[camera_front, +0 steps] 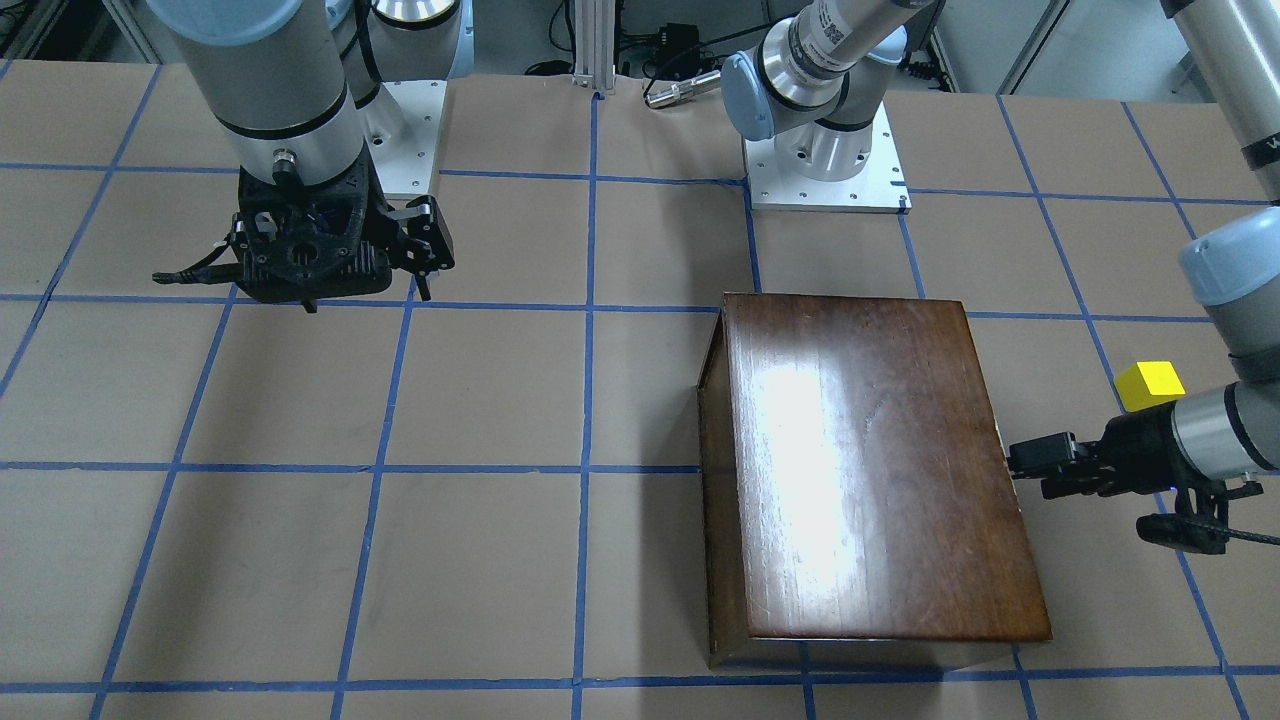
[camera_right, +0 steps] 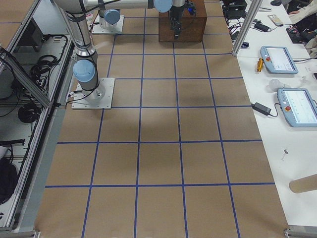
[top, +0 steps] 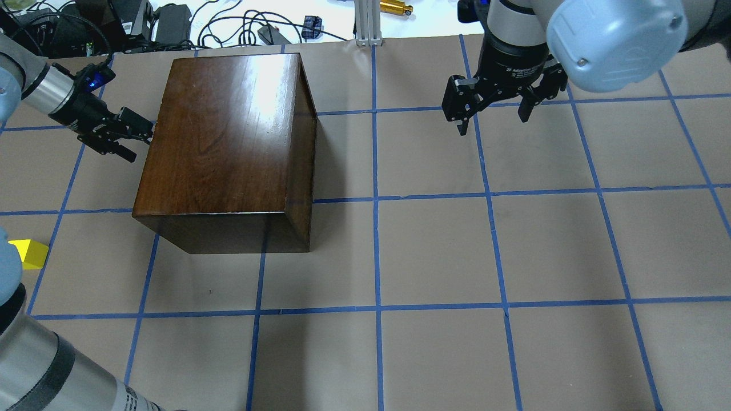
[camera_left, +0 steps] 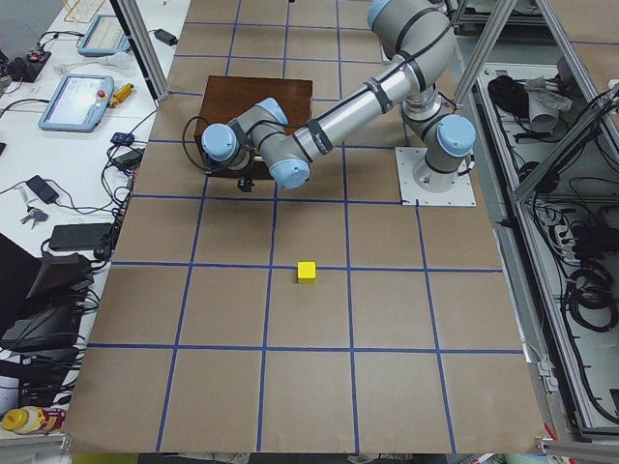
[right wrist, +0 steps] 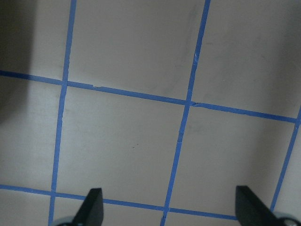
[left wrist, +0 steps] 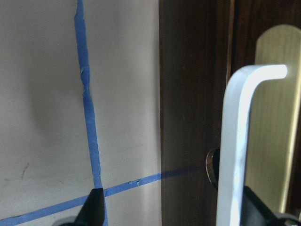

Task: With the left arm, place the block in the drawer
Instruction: 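Hook the left gripper onto the white drawer handle, then pull the drawer open with the left gripper, away from the cabinet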

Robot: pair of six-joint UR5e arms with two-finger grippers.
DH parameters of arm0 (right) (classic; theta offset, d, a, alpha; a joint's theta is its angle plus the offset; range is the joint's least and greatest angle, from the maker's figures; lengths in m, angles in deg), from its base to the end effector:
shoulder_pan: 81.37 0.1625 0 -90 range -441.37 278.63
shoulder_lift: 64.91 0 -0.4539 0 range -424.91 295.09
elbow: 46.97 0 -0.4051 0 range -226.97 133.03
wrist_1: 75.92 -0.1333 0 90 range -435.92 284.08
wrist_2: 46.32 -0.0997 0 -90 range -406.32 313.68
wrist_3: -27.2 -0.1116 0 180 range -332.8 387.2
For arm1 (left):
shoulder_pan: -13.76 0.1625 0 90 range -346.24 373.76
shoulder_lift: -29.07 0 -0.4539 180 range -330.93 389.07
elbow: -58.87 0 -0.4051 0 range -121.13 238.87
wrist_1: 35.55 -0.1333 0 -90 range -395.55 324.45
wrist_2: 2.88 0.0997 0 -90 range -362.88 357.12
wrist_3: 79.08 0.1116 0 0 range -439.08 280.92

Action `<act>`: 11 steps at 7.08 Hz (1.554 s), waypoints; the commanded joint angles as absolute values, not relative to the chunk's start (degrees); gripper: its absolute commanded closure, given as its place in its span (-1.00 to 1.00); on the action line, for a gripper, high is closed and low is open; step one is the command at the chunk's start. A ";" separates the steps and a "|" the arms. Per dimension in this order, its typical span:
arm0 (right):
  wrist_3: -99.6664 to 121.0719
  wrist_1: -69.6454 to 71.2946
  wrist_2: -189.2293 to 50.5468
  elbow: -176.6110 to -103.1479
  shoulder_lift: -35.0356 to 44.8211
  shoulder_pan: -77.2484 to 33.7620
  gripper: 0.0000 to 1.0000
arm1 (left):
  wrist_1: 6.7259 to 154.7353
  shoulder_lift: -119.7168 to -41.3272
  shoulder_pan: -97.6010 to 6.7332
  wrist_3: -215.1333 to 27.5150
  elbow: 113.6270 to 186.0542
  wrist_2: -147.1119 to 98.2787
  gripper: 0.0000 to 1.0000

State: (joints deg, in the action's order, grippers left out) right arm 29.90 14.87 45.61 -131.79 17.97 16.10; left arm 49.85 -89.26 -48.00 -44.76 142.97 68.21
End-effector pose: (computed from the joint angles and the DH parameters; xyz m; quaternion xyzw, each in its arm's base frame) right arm 0.2011 -0.5370 0.4857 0.0888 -0.9959 -0.0093 0.0172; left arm 0.1594 -0.6550 0.2764 -0.0263 -0.9745 -0.0464 0.2181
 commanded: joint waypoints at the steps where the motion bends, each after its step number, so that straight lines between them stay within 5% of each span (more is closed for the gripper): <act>1: 29.84 14.87 45.61 -131.79 17.97 16.10 -1.00 | 49.71 -89.84 -47.94 -44.62 143.16 68.48 -1.00; 11: 29.93 14.87 45.61 -131.79 17.97 16.10 -1.00 | 47.43 -89.76 -45.13 -43.57 142.46 71.21 -1.00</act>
